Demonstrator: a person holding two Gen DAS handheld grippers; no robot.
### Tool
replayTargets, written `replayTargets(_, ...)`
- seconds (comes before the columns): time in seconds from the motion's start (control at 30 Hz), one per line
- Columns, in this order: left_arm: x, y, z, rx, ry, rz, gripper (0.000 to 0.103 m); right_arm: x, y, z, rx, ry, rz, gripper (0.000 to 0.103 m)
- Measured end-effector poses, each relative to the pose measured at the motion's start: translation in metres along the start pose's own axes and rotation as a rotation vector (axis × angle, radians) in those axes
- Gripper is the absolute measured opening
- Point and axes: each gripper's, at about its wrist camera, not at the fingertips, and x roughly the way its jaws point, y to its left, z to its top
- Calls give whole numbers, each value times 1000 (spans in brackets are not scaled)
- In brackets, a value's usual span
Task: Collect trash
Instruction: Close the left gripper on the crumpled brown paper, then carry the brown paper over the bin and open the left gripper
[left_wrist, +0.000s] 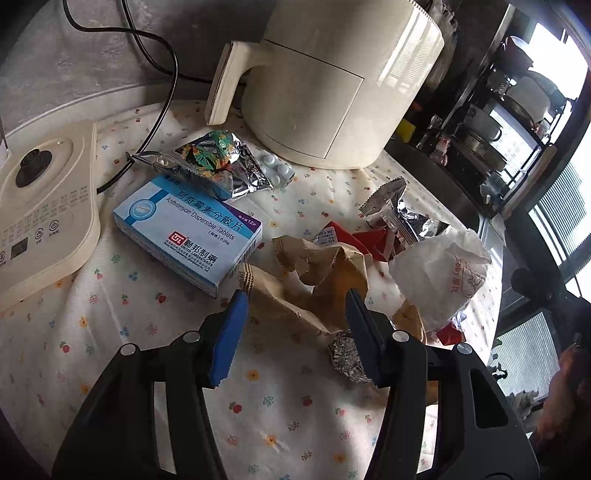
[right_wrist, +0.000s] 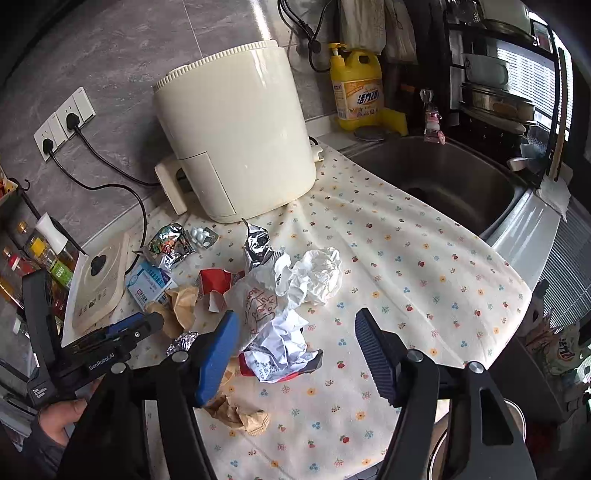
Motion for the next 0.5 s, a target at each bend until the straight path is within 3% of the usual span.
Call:
replayTargets(0.1,10,4,1,-9,17,-5,52,11,7,7,-35,-10,5,63)
replayTargets(0.13,14,5,2,-11,28,-4,41,16,9,9,-48,-7,-2,61)
replayTargets(0.2,22,4,1,-9,56,2,30,25,11,14,-54,8,-4,55)
replayTargets(0.23,23,4,1,-13,56,4,24,30,12,16,-57,18,-5,50)
replayTargets(0.33,20,5,0,-24,46,5,11,44,13,19,-84,70,-14,17)
replayTargets(0.5,-3,4,1,-25,-16,16,7,33,13,22,-90,41,14,8)
